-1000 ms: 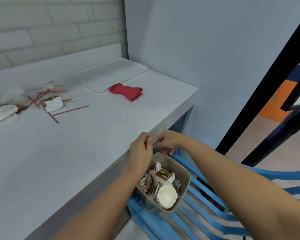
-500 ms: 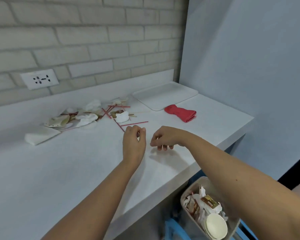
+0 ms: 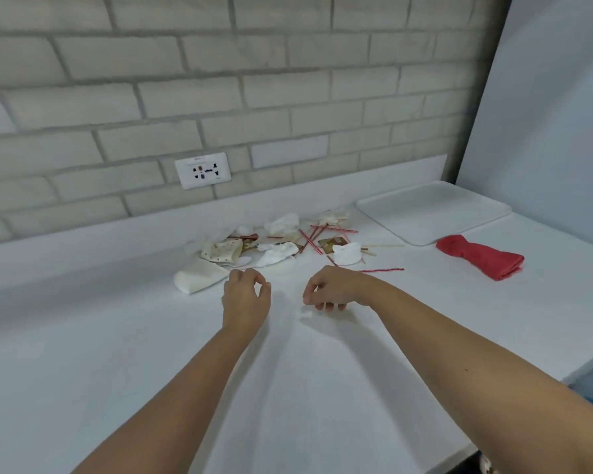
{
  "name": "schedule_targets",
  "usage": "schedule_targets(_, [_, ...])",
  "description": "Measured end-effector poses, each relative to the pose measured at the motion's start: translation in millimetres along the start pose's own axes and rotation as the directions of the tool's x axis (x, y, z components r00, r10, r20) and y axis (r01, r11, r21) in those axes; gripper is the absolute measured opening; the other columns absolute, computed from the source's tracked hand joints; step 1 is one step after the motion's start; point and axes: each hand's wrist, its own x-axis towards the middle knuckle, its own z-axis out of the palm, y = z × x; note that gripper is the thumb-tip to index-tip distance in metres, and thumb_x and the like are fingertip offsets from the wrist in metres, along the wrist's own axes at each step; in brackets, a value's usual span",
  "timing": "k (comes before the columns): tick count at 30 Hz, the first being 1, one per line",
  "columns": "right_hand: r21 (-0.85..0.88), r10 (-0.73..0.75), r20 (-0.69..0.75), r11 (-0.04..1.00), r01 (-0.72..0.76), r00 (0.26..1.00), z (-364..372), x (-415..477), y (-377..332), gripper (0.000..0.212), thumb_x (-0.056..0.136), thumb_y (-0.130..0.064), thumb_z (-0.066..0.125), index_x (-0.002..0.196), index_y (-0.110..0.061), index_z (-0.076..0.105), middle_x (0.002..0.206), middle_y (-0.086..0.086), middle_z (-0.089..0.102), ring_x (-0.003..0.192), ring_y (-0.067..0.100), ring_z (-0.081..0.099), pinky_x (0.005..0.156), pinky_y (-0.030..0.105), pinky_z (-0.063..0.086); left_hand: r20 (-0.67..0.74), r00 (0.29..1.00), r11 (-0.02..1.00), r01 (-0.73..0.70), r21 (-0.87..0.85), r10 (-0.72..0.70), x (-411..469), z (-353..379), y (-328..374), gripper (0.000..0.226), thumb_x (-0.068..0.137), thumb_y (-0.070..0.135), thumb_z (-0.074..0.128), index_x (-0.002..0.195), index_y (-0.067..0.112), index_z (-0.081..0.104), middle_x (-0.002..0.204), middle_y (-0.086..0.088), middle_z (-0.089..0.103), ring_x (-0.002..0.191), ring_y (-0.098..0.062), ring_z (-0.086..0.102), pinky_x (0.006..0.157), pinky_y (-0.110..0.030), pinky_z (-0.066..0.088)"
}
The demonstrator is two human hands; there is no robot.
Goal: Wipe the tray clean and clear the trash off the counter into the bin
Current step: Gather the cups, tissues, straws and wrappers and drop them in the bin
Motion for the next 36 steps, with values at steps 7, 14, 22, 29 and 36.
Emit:
schedule_targets(7, [0.029, -0.007, -0.025, 1.000, 0.008, 1.000, 18, 59, -38, 0.018, 0.089, -0.022, 0.061, 0.098, -0.007, 0.067, 0.072, 0.000, 0.060, 0.062, 0.011, 0.054, 0.053, 0.018, 0.041, -0.126, 0.989, 0.980, 0.098, 0.176, -0.076, 56, -49, -46, 0.022, 0.088, 0.017, 0.056, 0.108, 0.009, 0.059, 0.122, -0.012, 0.046, 0.115, -0.032, 0.043, 0.093, -0.039, 0.036])
schedule_targets(14, [0.152, -0.001, -0.235, 0.988, 0.037, 0.972, 28, 121, -77, 0.009, 0.089, -0.017, 0.061, 0.088, -0.010, 0.055, 0.073, -0.001, 0.050, 0.066, 0.016, 0.051, 0.054, 0.021, 0.041, -0.031, 0.914, 0.907, 0.406, 0.113, -0.405, 102, -71, -83, 0.066, 0.080, 0.041, 0.068, 0.131, 0.013, 0.039, 0.133, -0.015, 0.039, 0.125, -0.034, 0.039, 0.102, -0.044, 0.036])
schedule_targets(22, [-0.002, 0.057, -0.373, 0.998, -0.063, 0.926, 39, 189, -111, 0.057, 0.087, -0.040, 0.060, 0.126, 0.000, 0.048, 0.128, 0.014, 0.055, 0.120, 0.028, 0.050, 0.098, 0.034, 0.041, 0.124, 0.856, 0.853, 0.513, -0.098, -0.501, 115, -66, -110, 0.077, 0.073, 0.027, 0.077, 0.134, 0.011, 0.032, 0.124, -0.012, 0.052, 0.116, -0.032, 0.050, 0.096, -0.040, 0.043])
schedule_targets(29, [-0.125, 0.224, -0.379, 0.949, -0.290, 0.898, 61, 225, -128, 0.099, 0.075, -0.065, 0.061, 0.145, -0.007, 0.023, 0.148, 0.013, 0.032, 0.134, 0.031, 0.034, 0.106, 0.045, 0.032, 0.212, 0.857, 0.787, 0.516, -0.339, -0.470, 110, -85, -125, 0.029, 0.078, 0.010, 0.071, 0.099, 0.008, 0.052, 0.100, -0.012, 0.059, 0.081, -0.026, 0.056, 0.058, -0.027, 0.042])
schedule_targets(36, [-0.092, 0.312, -0.340, 0.928, -0.361, 0.887, 65, 236, -133, 0.078, 0.078, -0.050, 0.063, 0.141, -0.016, 0.031, 0.139, 0.006, 0.044, 0.133, 0.030, 0.037, 0.108, 0.045, 0.029, 0.198, 0.867, 0.749, 0.495, -0.440, -0.457, 104, -106, -134, 0.010, 0.082, 0.007, 0.065, 0.090, 0.007, 0.060, 0.090, -0.014, 0.063, 0.074, -0.027, 0.058, 0.061, -0.028, 0.044])
